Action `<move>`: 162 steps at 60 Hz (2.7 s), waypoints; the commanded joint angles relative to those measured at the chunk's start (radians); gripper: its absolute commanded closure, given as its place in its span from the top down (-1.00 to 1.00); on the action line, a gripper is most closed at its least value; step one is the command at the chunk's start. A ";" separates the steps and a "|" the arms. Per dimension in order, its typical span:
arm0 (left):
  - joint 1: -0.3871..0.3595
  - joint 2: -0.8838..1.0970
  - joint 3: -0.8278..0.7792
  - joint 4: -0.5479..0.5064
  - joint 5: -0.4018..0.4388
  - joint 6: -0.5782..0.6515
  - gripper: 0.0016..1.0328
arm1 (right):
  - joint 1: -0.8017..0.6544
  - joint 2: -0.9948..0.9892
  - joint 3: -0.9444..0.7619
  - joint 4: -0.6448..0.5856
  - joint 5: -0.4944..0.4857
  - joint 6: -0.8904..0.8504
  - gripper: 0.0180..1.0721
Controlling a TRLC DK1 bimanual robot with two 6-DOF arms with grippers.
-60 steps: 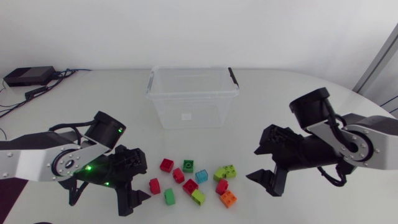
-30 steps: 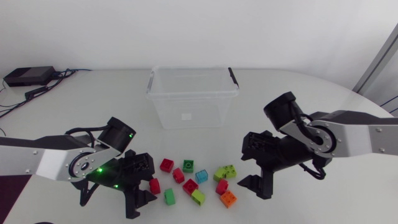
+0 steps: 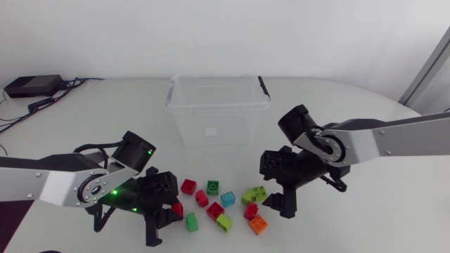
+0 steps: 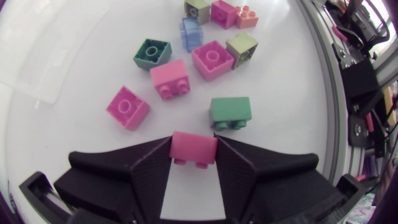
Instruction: Pick up the duplo bricks and place them in the container
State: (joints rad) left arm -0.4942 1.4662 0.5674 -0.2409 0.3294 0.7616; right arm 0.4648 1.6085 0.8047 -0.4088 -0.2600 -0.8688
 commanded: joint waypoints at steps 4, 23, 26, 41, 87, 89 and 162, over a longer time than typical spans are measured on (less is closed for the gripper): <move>-0.003 -0.040 -0.020 -0.024 0.010 0.041 -0.33 | 0.029 0.073 0.028 0.021 0.025 -0.035 0.54; 0.048 -0.213 0.083 -0.156 0.010 0.048 -0.33 | 0.058 0.117 0.059 0.030 0.057 -0.036 -0.49; 0.062 -0.222 0.112 -0.172 0.010 0.048 -0.33 | 0.058 0.116 0.062 0.022 0.061 -0.035 -0.50; 0.174 -0.201 0.269 -0.095 0.096 -0.042 -0.33 | 0.051 0.005 0.074 -0.041 0.080 -0.021 -0.51; 0.235 0.275 0.713 0.281 0.005 -0.392 -0.22 | 0.052 -0.124 0.343 -0.130 0.102 0.129 -0.51; 0.230 0.295 0.726 0.298 -0.003 -0.400 -0.22 | 0.051 -0.117 0.358 -0.127 0.102 0.143 -0.51; 0.218 -0.106 0.149 0.005 0.203 0.308 0.90 | -0.038 0.378 0.947 0.048 0.185 0.312 0.89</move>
State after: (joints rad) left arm -0.2607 1.3148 0.7395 -0.2276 0.5198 0.9909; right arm 0.4339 1.9884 1.7264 -0.3691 -0.0807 -0.5755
